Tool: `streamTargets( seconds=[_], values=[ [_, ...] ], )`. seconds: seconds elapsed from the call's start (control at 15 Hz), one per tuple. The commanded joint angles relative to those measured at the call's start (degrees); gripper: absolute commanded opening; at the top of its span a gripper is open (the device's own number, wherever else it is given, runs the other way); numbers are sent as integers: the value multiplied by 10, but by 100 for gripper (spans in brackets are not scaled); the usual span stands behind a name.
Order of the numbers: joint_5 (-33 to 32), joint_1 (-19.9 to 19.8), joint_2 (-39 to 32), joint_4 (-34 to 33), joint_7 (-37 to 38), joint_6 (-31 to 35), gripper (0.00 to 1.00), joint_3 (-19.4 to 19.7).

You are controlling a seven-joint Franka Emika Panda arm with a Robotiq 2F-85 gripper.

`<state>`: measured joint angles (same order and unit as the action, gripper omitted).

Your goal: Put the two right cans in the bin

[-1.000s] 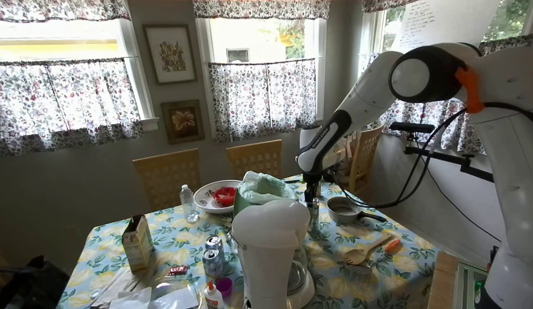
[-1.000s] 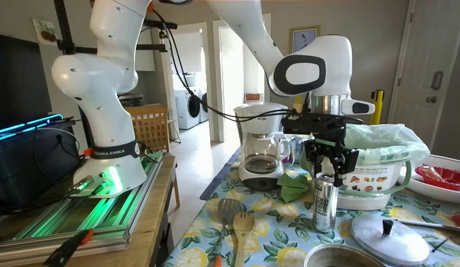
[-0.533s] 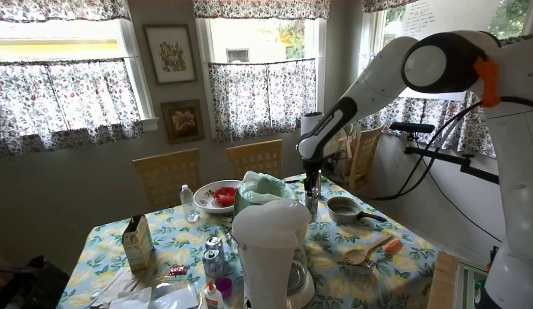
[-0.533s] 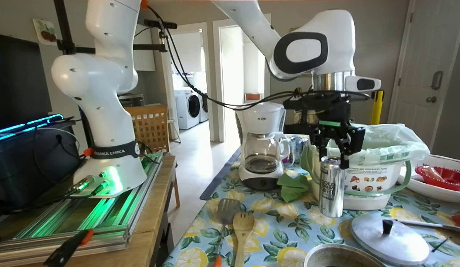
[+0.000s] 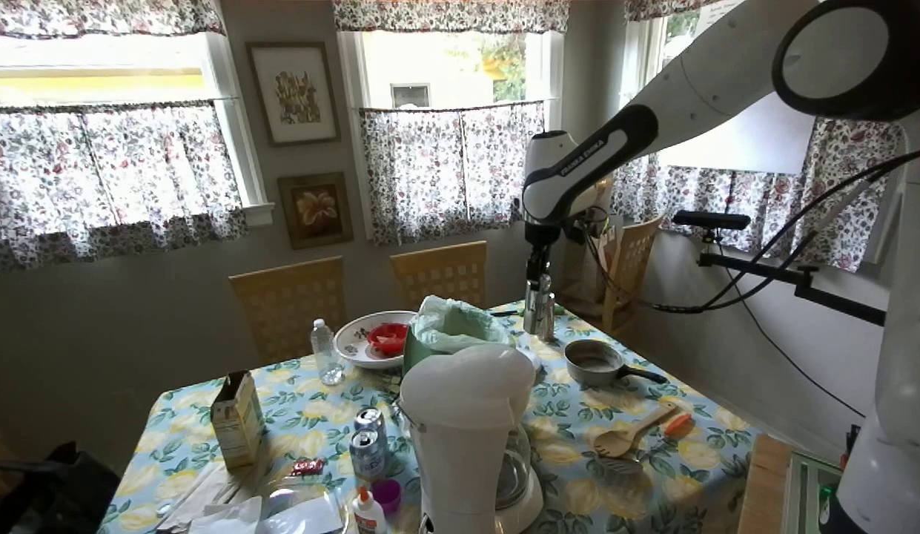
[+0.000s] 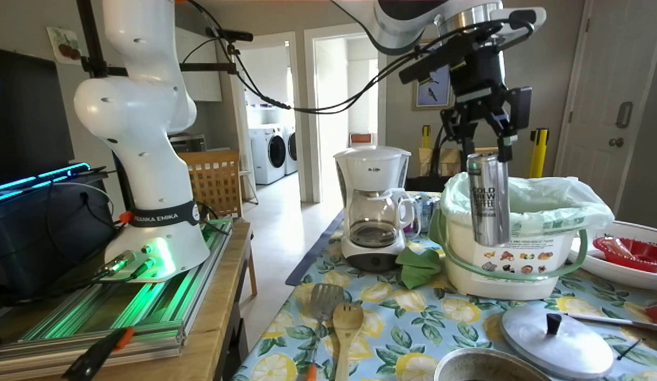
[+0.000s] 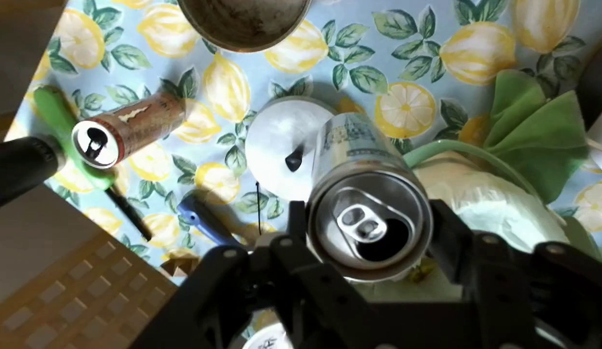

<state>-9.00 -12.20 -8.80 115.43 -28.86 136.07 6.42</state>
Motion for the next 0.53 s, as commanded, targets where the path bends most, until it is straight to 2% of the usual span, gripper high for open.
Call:
streamTargets(
  seconds=[0.0,0.47],
  values=[
    [0,20,45,5,-9,-8,38,-8],
    [57,53,35,-16,-61,4,38,-33]
  ],
)
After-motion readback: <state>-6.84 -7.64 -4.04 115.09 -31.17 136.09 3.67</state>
